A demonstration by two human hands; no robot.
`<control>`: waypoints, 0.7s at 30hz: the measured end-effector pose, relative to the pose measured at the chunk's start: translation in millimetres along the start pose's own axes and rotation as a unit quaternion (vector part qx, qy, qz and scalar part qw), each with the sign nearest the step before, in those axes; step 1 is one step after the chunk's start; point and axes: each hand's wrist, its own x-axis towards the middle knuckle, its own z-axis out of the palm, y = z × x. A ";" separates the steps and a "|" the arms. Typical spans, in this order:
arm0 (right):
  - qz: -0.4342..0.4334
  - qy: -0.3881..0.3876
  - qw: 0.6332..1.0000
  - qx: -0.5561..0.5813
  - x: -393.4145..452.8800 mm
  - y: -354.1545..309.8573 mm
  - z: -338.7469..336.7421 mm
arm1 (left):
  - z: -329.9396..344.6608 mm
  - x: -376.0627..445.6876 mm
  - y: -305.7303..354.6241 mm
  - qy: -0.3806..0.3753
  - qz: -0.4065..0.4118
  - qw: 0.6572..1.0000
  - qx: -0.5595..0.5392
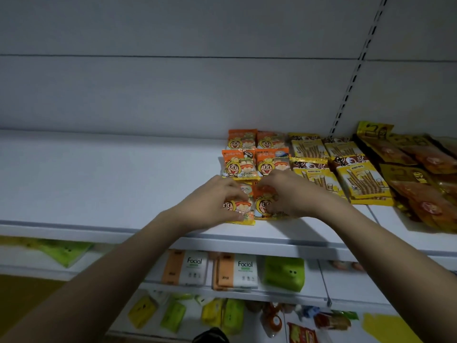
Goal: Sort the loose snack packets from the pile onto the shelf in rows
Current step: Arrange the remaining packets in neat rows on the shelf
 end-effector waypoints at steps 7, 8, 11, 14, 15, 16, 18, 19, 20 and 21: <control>0.049 0.154 0.987 0.020 21.4 10.4 -16.8 | -24.5 33.2 -15.5 0.137 -0.006 0.991 -0.007; 0.063 0.144 0.987 0.015 28.3 13.8 -16.3 | -26.0 42.7 -21.6 0.102 -0.012 0.995 0.004; 0.090 0.095 0.991 0.013 44.8 24.1 -12.4 | -24.1 66.7 -41.8 0.026 0.005 0.999 -0.028; 0.101 0.075 0.992 0.016 52.6 29.8 -5.4 | -20.2 75.3 -53.6 -0.019 0.024 0.997 -0.076; 0.106 0.077 0.991 0.013 54.0 30.1 -4.5 | -19.8 77.4 -56.3 -0.026 0.031 0.995 -0.089; 0.110 0.081 0.991 0.014 54.9 30.2 -4.2 | -20.1 79.1 -58.6 -0.032 0.037 0.994 -0.099; 0.113 0.079 0.990 0.018 55.5 28.1 -4.9 | -23.2 81.6 -61.7 -0.049 0.049 0.994 -0.081; 0.113 0.073 0.991 0.017 55.1 27.2 -6.4 | -26.4 83.5 -62.7 -0.055 0.060 0.996 -0.047; 0.112 0.070 0.991 0.020 54.3 25.8 -9.7 | -31.2 85.4 -61.8 -0.058 0.071 0.996 -0.014; 0.114 0.069 0.991 0.031 52.7 24.6 -14.2 | -37.6 86.9 -59.7 -0.058 0.077 0.995 0.005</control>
